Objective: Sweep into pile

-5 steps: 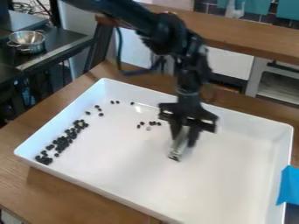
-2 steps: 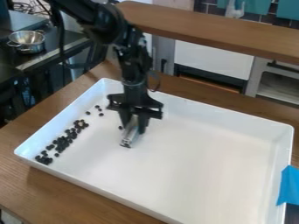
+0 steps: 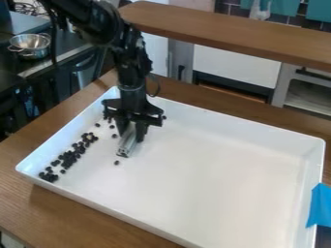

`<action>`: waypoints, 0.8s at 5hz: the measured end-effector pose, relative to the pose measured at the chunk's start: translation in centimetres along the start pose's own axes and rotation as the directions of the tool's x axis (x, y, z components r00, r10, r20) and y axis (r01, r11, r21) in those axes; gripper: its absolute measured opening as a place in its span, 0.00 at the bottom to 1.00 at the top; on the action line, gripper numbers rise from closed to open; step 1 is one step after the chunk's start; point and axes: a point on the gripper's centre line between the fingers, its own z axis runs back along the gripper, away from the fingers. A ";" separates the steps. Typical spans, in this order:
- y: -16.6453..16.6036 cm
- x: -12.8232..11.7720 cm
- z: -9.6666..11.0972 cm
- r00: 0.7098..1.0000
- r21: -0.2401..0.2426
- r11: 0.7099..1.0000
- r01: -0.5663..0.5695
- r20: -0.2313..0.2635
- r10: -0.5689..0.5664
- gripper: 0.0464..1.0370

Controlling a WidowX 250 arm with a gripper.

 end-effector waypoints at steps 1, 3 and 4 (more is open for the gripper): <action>1.8 0.8 0.5 0.998 0.005 0.998 -0.060 0.008 0.060 0.34; 3.3 0.0 0.1 0.997 0.076 0.994 -0.077 0.017 0.076 0.34; 4.1 -1.1 0.3 0.995 0.109 0.989 -0.096 0.016 0.095 0.34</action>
